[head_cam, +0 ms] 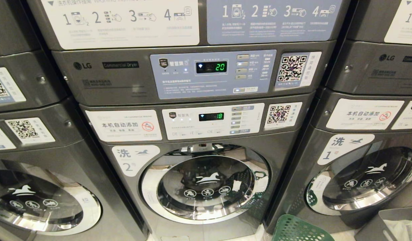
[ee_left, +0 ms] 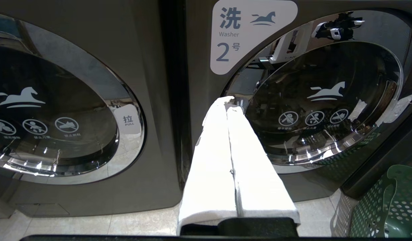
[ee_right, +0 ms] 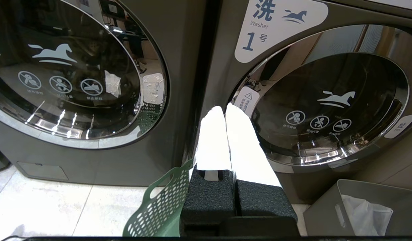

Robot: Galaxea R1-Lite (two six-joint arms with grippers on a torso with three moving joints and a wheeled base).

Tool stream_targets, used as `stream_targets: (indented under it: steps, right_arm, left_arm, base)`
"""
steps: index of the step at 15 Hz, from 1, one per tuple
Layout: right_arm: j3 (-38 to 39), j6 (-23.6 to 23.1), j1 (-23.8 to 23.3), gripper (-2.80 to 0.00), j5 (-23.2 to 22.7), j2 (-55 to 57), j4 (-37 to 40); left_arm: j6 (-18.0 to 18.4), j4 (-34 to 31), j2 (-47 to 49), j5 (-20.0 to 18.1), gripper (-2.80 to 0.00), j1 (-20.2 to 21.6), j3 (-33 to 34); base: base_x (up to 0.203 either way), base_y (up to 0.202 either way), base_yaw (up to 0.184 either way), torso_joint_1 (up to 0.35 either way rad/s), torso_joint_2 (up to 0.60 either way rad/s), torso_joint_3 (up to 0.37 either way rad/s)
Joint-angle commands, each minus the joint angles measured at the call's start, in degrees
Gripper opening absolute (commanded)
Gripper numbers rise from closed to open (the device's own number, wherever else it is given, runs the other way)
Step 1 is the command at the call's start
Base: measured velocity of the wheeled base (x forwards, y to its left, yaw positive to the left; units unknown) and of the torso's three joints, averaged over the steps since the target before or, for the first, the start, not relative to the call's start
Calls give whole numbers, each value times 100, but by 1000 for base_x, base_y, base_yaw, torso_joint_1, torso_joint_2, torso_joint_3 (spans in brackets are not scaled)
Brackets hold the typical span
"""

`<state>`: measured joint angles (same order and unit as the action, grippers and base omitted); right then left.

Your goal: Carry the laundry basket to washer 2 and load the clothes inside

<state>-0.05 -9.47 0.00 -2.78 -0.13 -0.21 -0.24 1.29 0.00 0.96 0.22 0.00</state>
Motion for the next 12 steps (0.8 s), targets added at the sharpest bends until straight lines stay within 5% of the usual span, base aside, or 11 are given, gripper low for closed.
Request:
stream_targets:
  steps: [1, 12]
  right_arm:
    - [5, -11, 0, -280, -12, 13, 12]
    - [5, -2, 0, -280, 67, 13, 56]
  left_arm:
    - [-2, 3, 0, 1, -280, 4, 53]
    - [-2, 3, 0, 1, -280, 3, 53]
  base:
    - [0, 0, 0, 0, 0, 0]
    - [0, 0, 0, 0, 0, 0]
